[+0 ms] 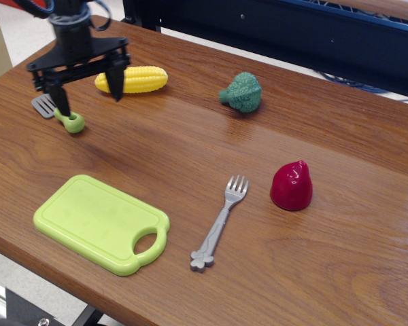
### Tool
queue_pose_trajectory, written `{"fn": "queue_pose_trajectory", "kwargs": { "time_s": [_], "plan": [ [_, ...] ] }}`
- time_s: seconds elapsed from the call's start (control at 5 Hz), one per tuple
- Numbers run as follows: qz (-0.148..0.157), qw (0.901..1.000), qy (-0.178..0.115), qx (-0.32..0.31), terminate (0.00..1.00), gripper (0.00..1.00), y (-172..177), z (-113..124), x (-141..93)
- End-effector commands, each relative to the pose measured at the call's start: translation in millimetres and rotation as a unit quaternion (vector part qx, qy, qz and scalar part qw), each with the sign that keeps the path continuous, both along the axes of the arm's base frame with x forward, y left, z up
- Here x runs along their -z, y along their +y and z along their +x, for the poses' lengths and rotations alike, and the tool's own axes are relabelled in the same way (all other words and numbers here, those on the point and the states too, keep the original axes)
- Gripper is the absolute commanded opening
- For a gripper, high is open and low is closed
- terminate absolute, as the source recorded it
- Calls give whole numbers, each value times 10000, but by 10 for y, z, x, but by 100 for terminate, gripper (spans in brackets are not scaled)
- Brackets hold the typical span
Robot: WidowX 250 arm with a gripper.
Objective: Put spatula on cutting board
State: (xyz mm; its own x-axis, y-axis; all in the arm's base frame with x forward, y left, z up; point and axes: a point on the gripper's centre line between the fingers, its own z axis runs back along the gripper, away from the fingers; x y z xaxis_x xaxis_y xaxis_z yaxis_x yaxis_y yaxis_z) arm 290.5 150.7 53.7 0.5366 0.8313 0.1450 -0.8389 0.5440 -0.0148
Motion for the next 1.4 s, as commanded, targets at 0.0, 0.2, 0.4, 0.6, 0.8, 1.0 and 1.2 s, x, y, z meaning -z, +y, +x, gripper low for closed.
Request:
{"fn": "queue_pose_trajectory", "kwargs": {
  "time_s": [0.0, 0.2, 0.4, 0.6, 0.8, 1.0, 1.2],
  "plan": [
    [321, 9990, -262, -185, 0, 100, 141, 119, -80],
    [466, 9983, -288, -207, 0, 100, 196, 78, 86],
    [515, 9980, -353, 27, 0, 100, 233, -32, 222],
    [469, 9980, -354, 239, 0, 100, 283, -162, 233],
    [530, 9980, -298, 165, 0, 100, 315, -195, 301],
    [576, 9978, -316, 80, 0, 100, 334, -179, 360],
    [563, 9977, -387, 32, 0, 0, 317, -152, 357]
  ]
}}
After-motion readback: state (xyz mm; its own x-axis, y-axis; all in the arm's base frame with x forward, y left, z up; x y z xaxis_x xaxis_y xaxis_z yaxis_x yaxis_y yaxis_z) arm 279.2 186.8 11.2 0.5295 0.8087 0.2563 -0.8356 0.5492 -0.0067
